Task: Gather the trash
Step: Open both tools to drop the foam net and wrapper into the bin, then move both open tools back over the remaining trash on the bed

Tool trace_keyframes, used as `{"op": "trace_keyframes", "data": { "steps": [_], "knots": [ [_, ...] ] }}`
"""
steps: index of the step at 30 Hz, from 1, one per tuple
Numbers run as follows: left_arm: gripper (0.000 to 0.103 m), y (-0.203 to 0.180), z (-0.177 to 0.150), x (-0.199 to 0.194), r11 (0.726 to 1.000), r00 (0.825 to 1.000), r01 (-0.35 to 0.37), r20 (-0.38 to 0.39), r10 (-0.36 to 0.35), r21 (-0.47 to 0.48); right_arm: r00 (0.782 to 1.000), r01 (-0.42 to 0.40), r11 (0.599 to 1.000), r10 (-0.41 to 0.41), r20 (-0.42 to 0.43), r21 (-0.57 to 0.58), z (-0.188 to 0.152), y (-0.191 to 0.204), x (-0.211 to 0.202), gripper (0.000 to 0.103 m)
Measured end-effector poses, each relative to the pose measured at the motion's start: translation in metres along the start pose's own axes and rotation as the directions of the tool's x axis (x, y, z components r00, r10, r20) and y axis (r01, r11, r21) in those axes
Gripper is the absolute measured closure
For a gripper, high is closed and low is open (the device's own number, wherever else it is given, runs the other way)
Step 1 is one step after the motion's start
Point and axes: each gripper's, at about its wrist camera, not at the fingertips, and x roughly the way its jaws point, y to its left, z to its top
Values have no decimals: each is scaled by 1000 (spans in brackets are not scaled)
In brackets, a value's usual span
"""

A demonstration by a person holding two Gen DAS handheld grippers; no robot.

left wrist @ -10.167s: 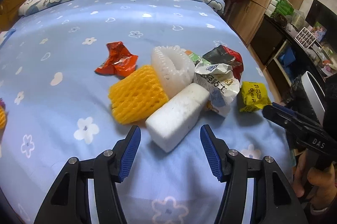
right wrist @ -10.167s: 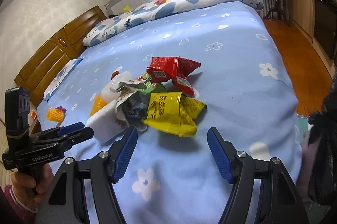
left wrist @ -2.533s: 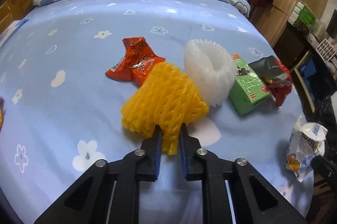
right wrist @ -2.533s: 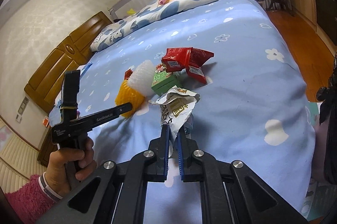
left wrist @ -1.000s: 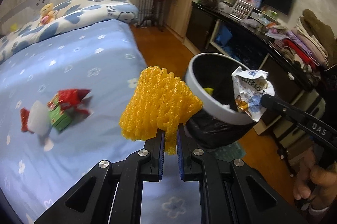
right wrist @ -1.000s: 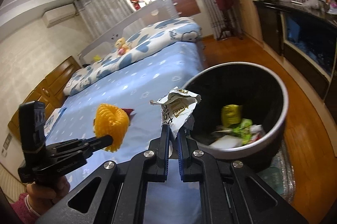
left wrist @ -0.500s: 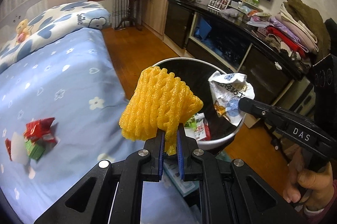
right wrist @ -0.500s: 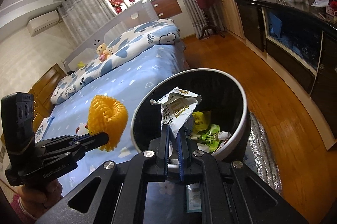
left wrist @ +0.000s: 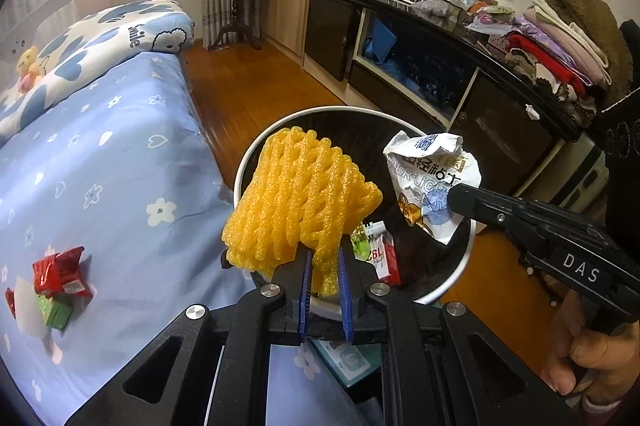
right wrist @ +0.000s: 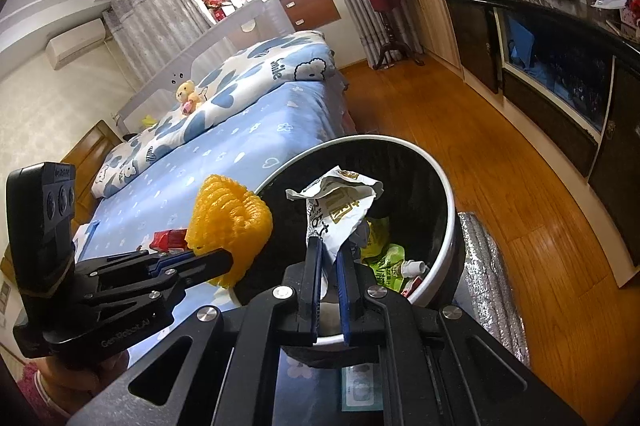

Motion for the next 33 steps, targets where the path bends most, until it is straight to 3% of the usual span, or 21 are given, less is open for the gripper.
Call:
{"op": "trace_keyframes", "data": {
  "steps": [4, 6, 7, 8, 16, 23, 33],
  "knots": [
    [81, -1, 2, 2, 1000, 1000, 5, 6, -5, -7, 1000, 3, 1000, -3, -1, -1, 2, -2, 2, 91],
    [70, 0, 1, 2, 1000, 1000, 8, 6, -8, -8, 1000, 2, 1000, -2, -10, 7, 3, -2, 3, 90],
    [59, 1, 0, 2, 1000, 1000, 9, 10, -9, -12, 1000, 1, 1000, -1, -12, 9, 4, -3, 4, 88],
    [53, 1, -1, 1, 1000, 1000, 6, 14, -6, -15, 1000, 3, 1000, -3, -12, 11, 4, -3, 4, 81],
    [45, 21, -28, -14, 994, 998, 45, 53, -40, -101, 999, -13, 999, 12, 32, 34, 3, -2, -4, 54],
    [45, 40, -59, -34, 985, 996, 42, 90, -27, -165, 997, -39, 999, 37, 65, 32, 0, 12, -11, 42],
    [45, 72, -118, -68, 962, 995, -14, 91, 40, -274, 991, -112, 994, 113, 68, -22, -14, 56, -10, 35]
  ]
}}
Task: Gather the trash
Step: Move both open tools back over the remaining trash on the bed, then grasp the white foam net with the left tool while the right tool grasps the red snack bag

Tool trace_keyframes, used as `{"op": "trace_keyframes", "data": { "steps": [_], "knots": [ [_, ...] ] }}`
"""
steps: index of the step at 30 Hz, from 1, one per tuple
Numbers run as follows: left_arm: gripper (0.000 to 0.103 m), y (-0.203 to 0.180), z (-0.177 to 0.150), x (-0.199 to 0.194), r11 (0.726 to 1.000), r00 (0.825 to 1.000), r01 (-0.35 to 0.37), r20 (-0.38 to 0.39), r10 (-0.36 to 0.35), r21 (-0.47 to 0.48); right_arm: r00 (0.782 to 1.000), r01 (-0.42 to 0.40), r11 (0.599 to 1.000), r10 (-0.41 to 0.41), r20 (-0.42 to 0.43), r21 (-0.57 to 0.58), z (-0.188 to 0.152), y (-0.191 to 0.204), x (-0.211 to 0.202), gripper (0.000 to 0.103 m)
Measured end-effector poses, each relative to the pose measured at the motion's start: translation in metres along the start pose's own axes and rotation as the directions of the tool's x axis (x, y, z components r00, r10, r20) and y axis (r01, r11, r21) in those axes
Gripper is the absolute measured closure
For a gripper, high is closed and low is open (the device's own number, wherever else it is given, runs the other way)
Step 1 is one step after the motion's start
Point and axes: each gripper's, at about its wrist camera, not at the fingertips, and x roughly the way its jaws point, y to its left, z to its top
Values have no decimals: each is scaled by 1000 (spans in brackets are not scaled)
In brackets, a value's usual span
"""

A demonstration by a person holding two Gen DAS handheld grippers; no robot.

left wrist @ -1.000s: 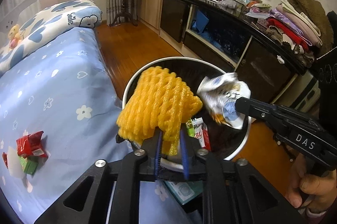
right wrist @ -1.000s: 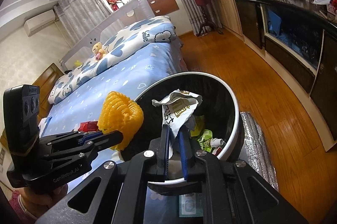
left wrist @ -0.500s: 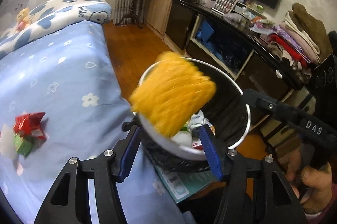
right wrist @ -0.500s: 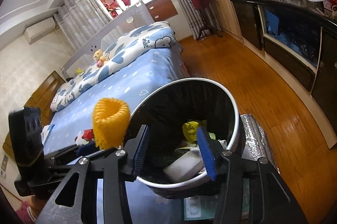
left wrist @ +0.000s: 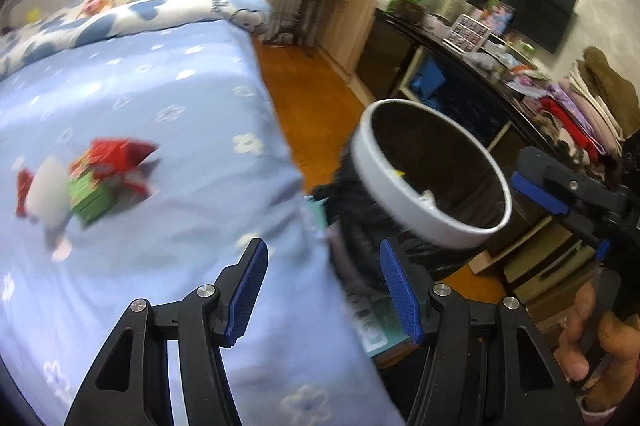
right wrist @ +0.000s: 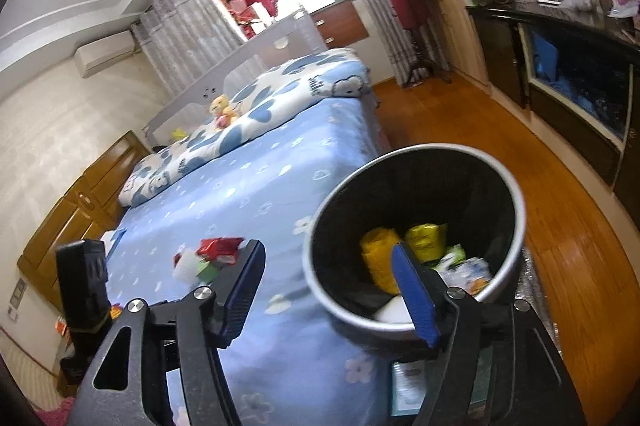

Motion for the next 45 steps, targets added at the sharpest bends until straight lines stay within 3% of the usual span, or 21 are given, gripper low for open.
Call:
{"op": "trace_keyframes", "data": {
  "steps": [8, 16, 26, 45],
  "knots": [
    [45, 48, -31, -37, 988, 993, -117, 17, 119, -98, 995, -68, 996, 63, -73, -63, -25, 48, 30, 33],
    [45, 93, -54, -72, 958, 976, -205, 25, 215, -200, 980, -137, 982, 116, -160, -128, -56, 101, 68, 32],
    [45, 123, -58, -89, 926, 956, -281, 14, 294, -251, 959, -192, 969, 151, -242, -156, -79, 137, 122, 32],
    [45, 179, -15, -40, 909, 947, -310, -10, 320, -279, 946, -203, 962, 144, -292, -183, -72, 160, 199, 32]
  ]
}}
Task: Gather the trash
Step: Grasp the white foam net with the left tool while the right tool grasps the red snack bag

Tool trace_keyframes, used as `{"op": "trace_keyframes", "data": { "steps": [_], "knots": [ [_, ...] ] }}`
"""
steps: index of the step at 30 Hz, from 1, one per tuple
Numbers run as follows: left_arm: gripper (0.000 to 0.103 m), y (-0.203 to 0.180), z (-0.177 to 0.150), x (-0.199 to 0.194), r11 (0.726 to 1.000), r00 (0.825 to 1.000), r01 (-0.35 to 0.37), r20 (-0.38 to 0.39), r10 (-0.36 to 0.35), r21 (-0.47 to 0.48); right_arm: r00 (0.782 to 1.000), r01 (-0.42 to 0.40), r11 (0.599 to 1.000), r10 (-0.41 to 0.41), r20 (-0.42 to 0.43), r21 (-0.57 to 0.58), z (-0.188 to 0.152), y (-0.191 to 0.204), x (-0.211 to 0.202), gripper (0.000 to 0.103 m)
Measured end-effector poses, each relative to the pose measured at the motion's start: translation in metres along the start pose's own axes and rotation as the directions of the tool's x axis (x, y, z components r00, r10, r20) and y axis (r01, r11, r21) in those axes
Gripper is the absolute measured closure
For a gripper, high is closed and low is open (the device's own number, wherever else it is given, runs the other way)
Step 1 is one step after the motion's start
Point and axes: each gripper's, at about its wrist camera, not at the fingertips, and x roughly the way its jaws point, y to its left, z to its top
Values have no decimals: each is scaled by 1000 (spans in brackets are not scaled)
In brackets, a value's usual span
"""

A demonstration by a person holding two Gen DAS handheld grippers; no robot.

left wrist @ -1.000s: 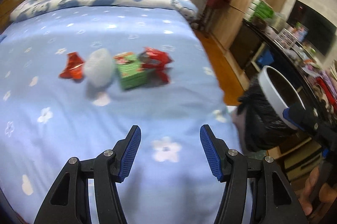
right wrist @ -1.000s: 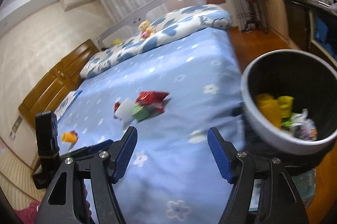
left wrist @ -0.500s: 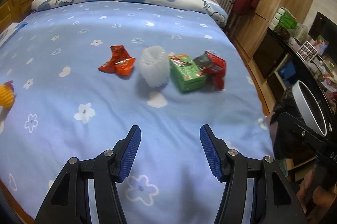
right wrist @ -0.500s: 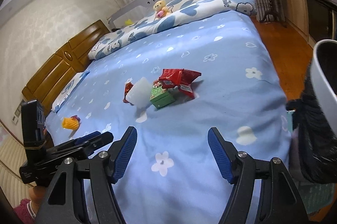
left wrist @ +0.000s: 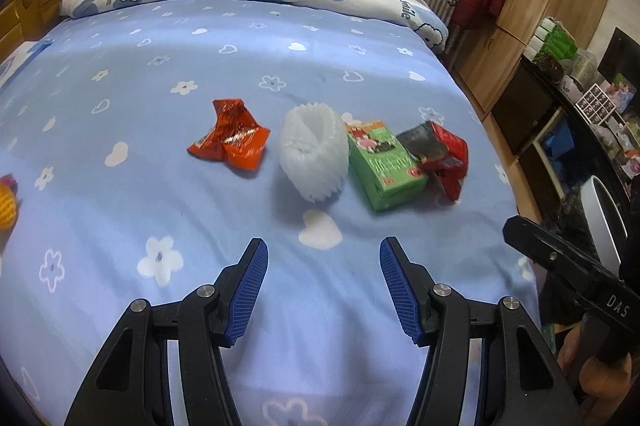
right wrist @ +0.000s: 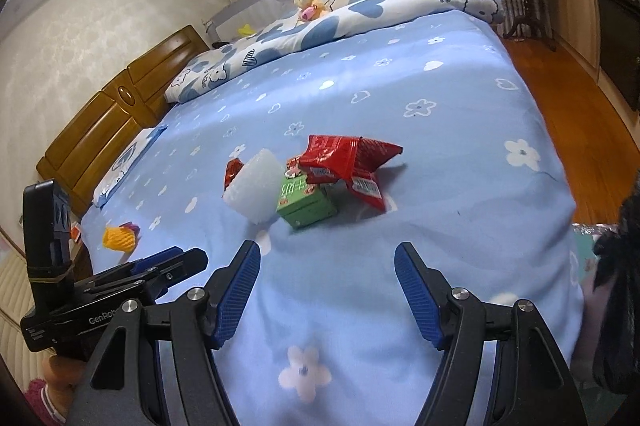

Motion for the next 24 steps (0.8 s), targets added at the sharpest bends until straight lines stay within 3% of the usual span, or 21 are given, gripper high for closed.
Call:
{"op": "trace_keyframes", "data": {
  "steps": [16, 18, 19, 22, 24],
  "knots": [
    [47, 7, 47, 73, 1000, 1000, 0, -21, -1, -28, 1000, -11, 998, 12, -18, 59, 43, -11, 62, 33],
    [67, 5, 47, 78, 1000, 1000, 3, -25, -3, -19, 1000, -15, 998, 16, -18, 62, 43, -12, 65, 46],
    [80, 4, 47, 82, 1000, 999, 4, -34, -5, -15, 1000, -17, 998, 18, -22, 60, 43, -13, 66, 64],
    [83, 4, 46, 82, 1000, 1000, -5, -27, 5, -12, 1000, -14, 999, 15, -23, 48, 41, -13, 64, 76],
    [84, 4, 43, 78, 1000, 1000, -6, -18, 6, -13, 1000, -18, 999, 18, -13, 40, 39, -12, 57, 77]
  ]
}}
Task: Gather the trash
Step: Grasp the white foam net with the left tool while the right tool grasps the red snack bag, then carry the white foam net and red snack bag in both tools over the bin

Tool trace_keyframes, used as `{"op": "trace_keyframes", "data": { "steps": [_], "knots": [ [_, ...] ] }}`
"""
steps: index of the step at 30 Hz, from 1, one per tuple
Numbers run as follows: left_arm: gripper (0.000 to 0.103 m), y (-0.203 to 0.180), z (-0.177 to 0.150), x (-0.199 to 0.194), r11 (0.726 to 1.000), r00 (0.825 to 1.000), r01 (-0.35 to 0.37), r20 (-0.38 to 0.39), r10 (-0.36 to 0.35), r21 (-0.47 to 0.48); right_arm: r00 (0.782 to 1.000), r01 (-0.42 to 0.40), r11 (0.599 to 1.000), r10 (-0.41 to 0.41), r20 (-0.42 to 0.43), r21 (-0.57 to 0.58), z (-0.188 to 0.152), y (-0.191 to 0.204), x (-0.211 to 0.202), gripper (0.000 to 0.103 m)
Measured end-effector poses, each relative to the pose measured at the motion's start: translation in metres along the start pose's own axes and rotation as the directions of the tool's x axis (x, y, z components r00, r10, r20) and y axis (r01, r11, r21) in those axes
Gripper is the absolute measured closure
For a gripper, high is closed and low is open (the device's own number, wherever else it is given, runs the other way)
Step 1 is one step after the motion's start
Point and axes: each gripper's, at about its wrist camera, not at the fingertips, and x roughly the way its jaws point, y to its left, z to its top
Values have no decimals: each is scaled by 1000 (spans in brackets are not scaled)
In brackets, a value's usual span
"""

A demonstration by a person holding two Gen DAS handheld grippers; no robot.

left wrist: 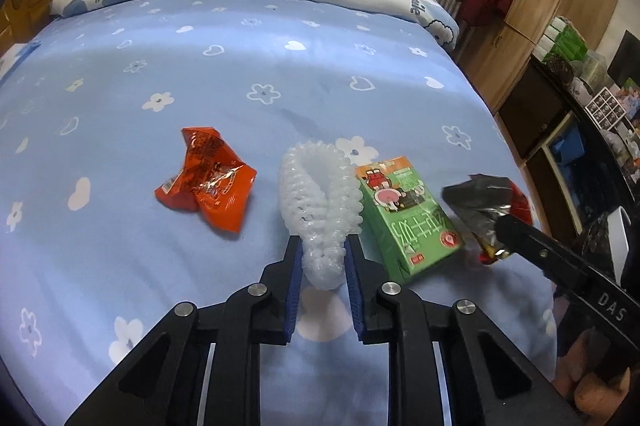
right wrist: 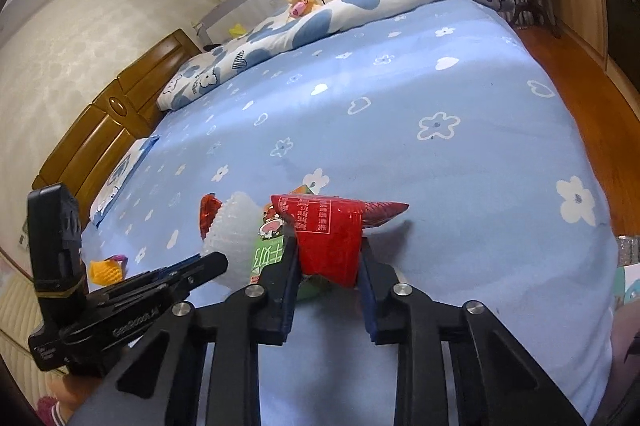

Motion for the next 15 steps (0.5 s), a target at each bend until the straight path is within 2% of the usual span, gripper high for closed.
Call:
{"op": "trace_keyframes", "data": {
  "steps": [8, 15],
  "knots": [
    [85, -10, -27, -43, 999, 999, 31, 30, -31, 8, 1000, -14, 1000, 14, 23, -4, -17, -1, -44, 78],
    [85, -41, -54, -80, 993, 995, 87, 32, -89, 81, 999, -6, 1000, 6, 41, 14, -38, -7, -89, 78]
  ]
}}
